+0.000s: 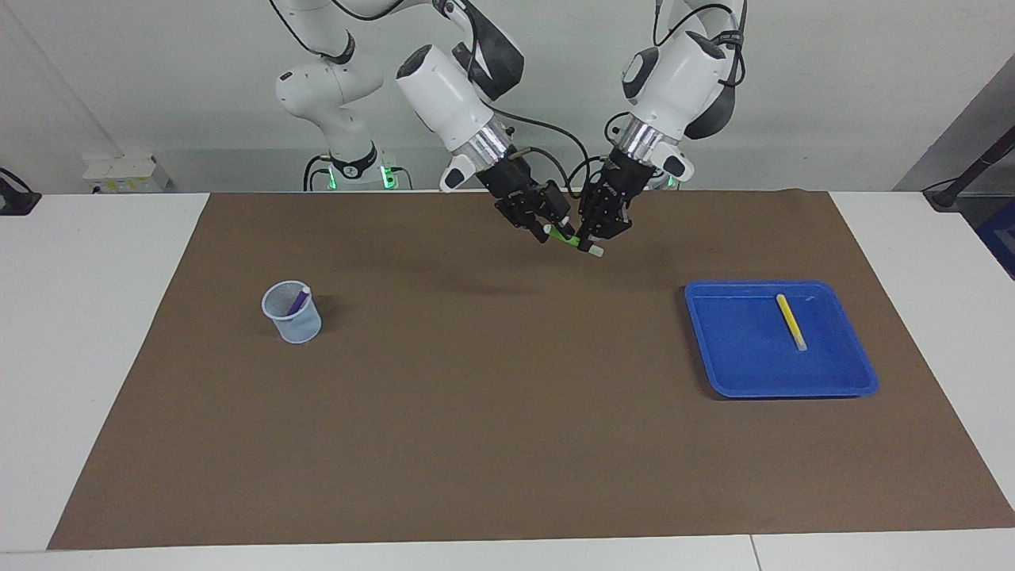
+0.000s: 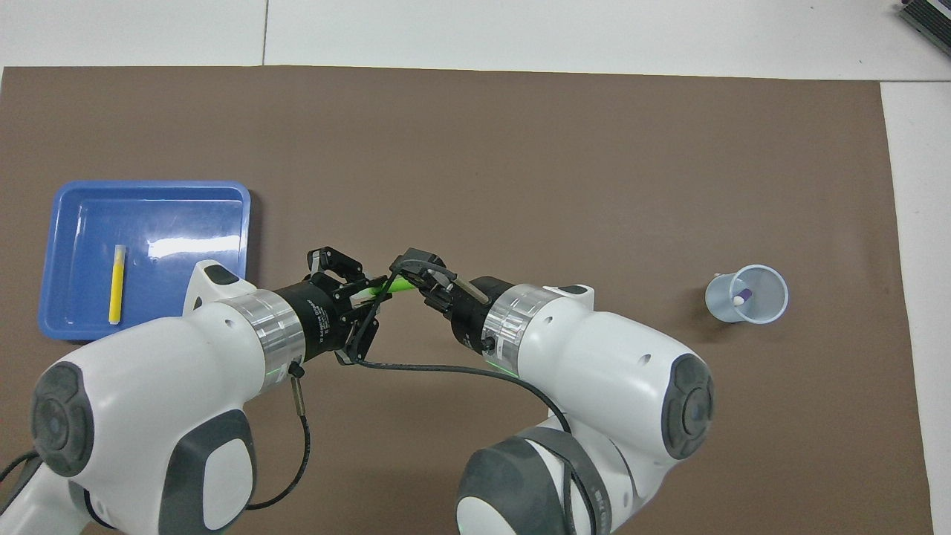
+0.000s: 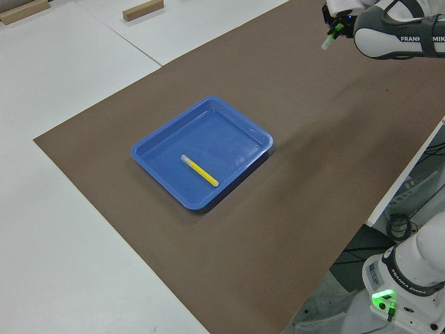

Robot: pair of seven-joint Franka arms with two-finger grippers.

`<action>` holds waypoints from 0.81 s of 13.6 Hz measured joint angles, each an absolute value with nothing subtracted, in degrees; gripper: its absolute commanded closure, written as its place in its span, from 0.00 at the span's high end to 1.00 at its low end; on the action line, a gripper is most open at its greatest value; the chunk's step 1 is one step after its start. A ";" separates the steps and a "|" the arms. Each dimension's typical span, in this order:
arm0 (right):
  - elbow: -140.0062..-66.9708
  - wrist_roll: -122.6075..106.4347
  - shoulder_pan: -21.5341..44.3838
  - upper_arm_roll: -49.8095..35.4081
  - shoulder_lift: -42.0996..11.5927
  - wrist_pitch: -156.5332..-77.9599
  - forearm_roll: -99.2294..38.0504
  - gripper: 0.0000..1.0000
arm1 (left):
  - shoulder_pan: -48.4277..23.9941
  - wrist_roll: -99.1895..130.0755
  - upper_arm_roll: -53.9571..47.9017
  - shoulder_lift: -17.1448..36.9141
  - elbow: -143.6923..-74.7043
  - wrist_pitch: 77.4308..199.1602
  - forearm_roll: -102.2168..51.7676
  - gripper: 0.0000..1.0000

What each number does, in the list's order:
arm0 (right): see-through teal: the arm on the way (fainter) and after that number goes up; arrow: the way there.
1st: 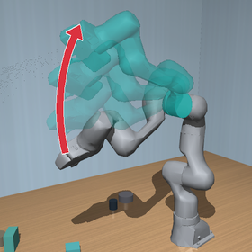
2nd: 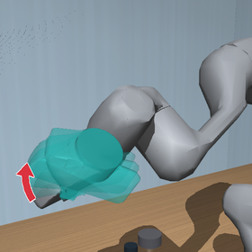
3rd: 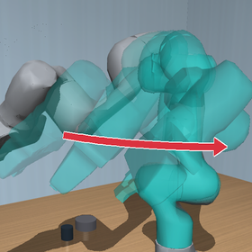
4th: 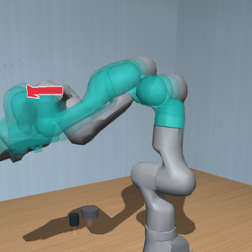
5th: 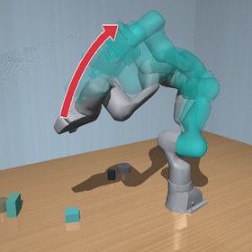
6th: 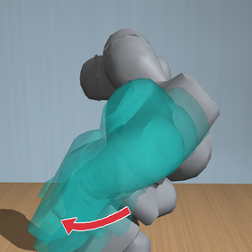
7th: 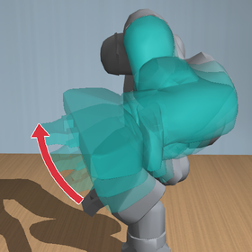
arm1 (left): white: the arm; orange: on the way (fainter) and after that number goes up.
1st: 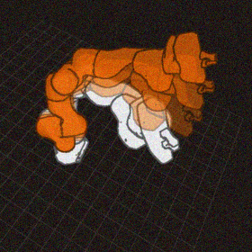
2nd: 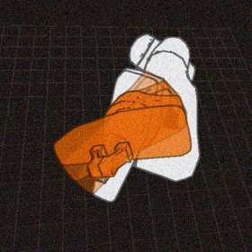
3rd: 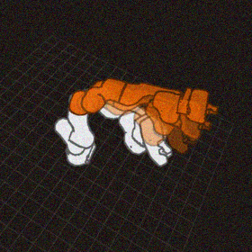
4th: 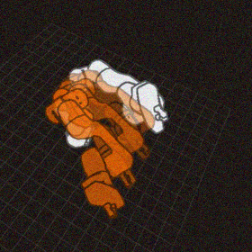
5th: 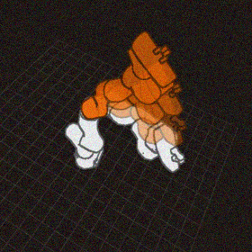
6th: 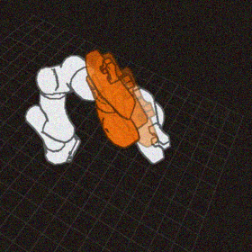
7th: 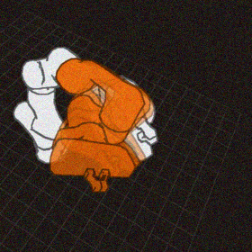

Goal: Transfer and insert pens with both arms
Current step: 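Close the right gripper on the green pen's free end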

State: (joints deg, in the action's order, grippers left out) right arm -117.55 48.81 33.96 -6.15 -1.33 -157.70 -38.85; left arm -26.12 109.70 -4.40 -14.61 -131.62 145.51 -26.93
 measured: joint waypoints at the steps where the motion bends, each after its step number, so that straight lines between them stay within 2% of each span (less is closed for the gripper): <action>1: -117.42 48.89 33.96 -6.14 -1.32 -157.70 -38.85 0.63 | -26.12 109.85 -4.51 -14.62 -131.62 145.56 -26.93 0.00; 3: -117.29 48.93 33.96 -6.14 -1.32 -157.70 -38.85 0.52 | -26.12 110.15 -4.59 -14.62 -131.62 145.65 -26.93 0.00; 9: -117.22 49.15 33.96 -6.13 -1.32 -157.70 -38.86 0.46 | -26.12 110.49 -4.77 -14.74 -131.63 146.17 -26.93 0.00; 10: -117.16 49.15 33.96 -6.13 -1.32 -157.70 -38.86 0.41 | -26.12 110.55 -4.77 -14.76 -131.63 146.19 -26.93 0.00; 11: -117.08 49.15 33.96 -6.13 -1.32 -157.70 -38.86 0.40 | -26.12 110.68 -4.77 -14.78 -131.63 146.20 -26.93 0.00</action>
